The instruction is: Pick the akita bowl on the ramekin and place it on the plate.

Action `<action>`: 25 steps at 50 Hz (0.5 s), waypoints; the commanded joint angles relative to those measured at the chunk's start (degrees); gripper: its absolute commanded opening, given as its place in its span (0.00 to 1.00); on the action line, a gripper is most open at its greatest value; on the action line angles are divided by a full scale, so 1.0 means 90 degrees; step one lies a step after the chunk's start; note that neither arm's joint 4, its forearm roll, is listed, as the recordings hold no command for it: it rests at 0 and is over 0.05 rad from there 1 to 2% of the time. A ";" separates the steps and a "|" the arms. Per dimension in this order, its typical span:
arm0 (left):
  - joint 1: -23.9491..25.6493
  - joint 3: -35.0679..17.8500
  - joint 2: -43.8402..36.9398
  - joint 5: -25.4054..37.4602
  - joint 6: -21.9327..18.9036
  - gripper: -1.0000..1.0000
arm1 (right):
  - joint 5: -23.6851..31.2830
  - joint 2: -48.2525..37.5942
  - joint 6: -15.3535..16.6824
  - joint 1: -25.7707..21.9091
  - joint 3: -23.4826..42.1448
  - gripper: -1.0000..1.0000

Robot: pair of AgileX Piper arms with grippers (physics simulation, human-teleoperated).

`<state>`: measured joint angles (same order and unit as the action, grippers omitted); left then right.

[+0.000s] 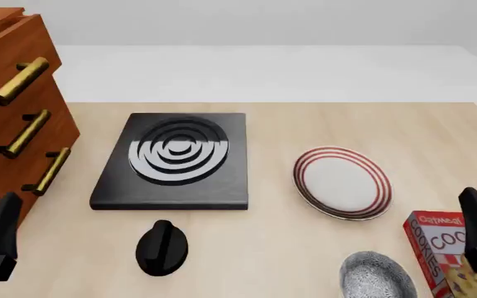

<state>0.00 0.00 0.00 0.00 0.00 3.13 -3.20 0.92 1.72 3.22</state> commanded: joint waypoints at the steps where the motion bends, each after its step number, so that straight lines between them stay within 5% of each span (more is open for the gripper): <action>1: 0.0000 0.0000 0.0000 0.0000 0.0000 1.00 | -0.0252 0.0335 -0.0007 -0.0245 -0.0266 1.00; 11: 0.0000 0.0000 0.0000 0.0000 0.0000 1.00 | 0.0293 0.0347 0.0100 -0.0308 0.0351 1.00; 19: 0.0000 0.0000 0.0000 0.0000 0.0000 1.00 | 0.0894 0.0347 -0.0247 -0.0264 0.0976 1.00; 20: 0.0000 0.0000 0.0000 0.0000 0.0000 1.00 | 0.1408 0.0173 -0.0176 -0.0386 0.1240 1.00; 25: 0.0000 0.0000 0.0000 0.0000 0.0000 1.00 | 0.1407 -0.0138 0.0059 -0.0608 0.1306 1.00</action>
<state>0.00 0.00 0.00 0.00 0.00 11.00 -1.65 0.32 -1.55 10.61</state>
